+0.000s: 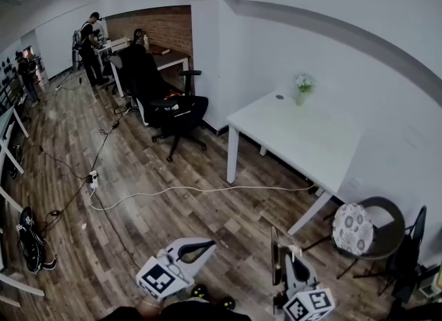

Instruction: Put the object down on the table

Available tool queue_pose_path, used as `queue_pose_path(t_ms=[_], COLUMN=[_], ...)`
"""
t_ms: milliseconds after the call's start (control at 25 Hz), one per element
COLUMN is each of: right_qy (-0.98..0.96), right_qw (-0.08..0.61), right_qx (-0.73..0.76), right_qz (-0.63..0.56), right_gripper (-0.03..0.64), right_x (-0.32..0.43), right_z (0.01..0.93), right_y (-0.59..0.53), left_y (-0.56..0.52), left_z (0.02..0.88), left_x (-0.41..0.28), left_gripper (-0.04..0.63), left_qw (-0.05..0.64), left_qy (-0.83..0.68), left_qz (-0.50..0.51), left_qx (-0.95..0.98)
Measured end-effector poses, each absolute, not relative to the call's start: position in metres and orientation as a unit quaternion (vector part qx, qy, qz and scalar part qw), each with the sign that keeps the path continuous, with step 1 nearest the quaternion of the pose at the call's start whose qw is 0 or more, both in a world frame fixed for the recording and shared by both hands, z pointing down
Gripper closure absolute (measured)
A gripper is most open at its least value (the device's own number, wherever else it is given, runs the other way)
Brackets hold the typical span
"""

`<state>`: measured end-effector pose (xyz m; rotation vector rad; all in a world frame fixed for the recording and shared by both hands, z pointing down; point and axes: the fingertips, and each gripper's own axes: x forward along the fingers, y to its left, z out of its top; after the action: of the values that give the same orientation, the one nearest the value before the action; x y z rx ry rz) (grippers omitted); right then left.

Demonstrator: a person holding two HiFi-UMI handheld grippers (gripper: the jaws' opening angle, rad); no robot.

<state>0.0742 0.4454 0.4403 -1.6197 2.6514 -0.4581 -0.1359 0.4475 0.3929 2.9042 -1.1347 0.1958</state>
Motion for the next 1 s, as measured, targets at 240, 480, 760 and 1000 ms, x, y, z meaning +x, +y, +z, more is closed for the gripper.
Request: queue_pose_path(t_ms=[240, 480, 760, 1000], right_qy=[0.845, 0.847, 0.836, 0.822], right_qw=[0.006, 0.021, 0.029, 0.033], right_qx=[-0.512, -0.507, -0.527, -0.548], right_qz=[-0.156, -0.156, -0.152, -0.149], right_gripper=[0.597, 0.597, 0.597, 0.597], right_x=[0.086, 0.089, 0.097, 0.105], right_z=[0.432, 0.432, 0.430, 0.421], right_y=[0.451, 0.454, 0.453, 0.434], left_y=[0.458, 0.463, 0.451, 0.419], left_z=[0.391, 0.396, 0.400, 0.395], left_x=[-0.118, -0.121, -0.113, -0.103], left_gripper=[0.595, 0.595, 0.595, 0.595], left_qw=[0.005, 0.012, 0.013, 0.005], left_qy=[-0.368, -0.378, -0.359, -0.337], left_qz=[0.065, 0.066, 0.059, 0.051], left_qx=[0.928, 0.923, 0.932, 0.940])
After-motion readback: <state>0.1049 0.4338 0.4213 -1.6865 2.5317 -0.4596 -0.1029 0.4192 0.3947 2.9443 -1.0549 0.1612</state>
